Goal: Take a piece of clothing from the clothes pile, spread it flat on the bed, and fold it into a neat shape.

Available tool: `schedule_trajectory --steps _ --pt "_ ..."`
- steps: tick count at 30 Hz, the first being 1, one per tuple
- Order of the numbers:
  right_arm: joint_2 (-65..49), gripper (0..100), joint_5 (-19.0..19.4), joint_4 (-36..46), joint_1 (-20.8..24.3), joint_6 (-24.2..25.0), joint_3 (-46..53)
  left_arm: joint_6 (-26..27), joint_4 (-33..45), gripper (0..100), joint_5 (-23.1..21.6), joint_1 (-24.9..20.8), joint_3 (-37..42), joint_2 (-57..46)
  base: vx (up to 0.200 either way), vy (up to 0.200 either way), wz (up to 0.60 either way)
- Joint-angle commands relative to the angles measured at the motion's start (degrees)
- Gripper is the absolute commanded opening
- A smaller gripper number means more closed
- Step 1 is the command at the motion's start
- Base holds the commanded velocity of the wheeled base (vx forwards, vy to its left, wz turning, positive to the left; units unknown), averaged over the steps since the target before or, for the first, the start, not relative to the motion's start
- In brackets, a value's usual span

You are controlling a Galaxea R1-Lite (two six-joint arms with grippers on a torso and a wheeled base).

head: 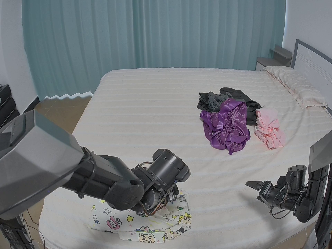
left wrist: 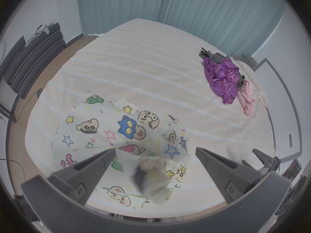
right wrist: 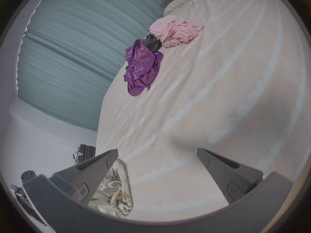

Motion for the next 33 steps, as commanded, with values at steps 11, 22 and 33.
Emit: schedule_trajectory --steps 11,22,33 --pt "0.8 100 -0.1 -0.3 0.5 -0.1 1.0 -4.2 3.2 100 -3.6 0.1 12.0 -25.9 0.0 0.0 0.0" --pt "0.7 100 -4.1 -0.1 5.4 0.2 1.0 -10.4 5.4 100 -17.8 6.2 19.5 -43.0 -0.091 0.0 0.0" --pt "0.5 100 -5.0 -0.4 13.7 -0.2 0.7 -10.5 5.8 100 -27.7 15.2 22.7 -47.2 0.0 0.0 0.0"
